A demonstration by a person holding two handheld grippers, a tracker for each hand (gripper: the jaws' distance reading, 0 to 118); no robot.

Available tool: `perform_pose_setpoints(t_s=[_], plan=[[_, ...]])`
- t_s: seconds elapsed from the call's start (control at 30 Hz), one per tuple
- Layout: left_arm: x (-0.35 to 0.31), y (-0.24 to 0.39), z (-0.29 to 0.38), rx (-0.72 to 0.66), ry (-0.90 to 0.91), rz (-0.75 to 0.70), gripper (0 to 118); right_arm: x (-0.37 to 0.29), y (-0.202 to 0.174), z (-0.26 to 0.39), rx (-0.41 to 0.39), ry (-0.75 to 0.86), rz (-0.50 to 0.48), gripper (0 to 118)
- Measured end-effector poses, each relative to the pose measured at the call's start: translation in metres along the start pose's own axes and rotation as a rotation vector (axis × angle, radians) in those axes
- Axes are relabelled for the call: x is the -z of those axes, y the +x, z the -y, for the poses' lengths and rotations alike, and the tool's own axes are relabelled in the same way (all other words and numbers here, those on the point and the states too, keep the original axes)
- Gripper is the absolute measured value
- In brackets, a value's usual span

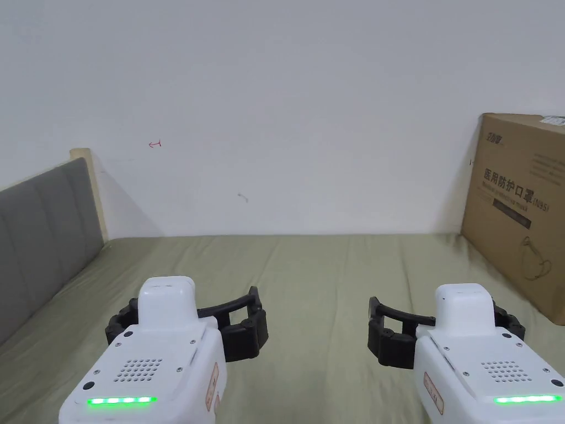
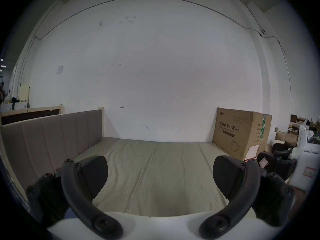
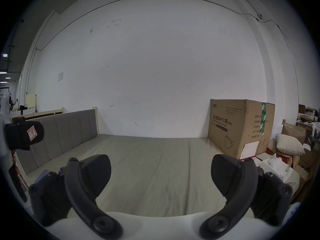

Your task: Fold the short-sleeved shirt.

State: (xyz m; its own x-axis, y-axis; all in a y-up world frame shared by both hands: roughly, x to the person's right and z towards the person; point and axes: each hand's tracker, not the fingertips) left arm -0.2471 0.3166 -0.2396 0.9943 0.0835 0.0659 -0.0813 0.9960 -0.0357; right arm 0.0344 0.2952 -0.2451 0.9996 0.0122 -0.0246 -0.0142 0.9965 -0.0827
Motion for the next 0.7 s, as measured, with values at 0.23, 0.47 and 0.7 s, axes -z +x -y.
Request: perform_pose_setpoints(t_s=[0.23,0.47,0.7], plan=[[0.011,-0.001,-0.006,-0.021,-0.131,-0.077,118,0.002,0.000,0.003,-0.004,-0.013,-0.011,115],[0.013,-0.002,-0.002,-0.060,-0.145,-0.064,118,0.002,0.000,0.005,0.005,-0.025,-0.021,115],[0.020,0.002,-0.001,-0.070,-0.200,-0.088,118,0.002,0.001,0.007,0.000,-0.023,-0.022,115]])
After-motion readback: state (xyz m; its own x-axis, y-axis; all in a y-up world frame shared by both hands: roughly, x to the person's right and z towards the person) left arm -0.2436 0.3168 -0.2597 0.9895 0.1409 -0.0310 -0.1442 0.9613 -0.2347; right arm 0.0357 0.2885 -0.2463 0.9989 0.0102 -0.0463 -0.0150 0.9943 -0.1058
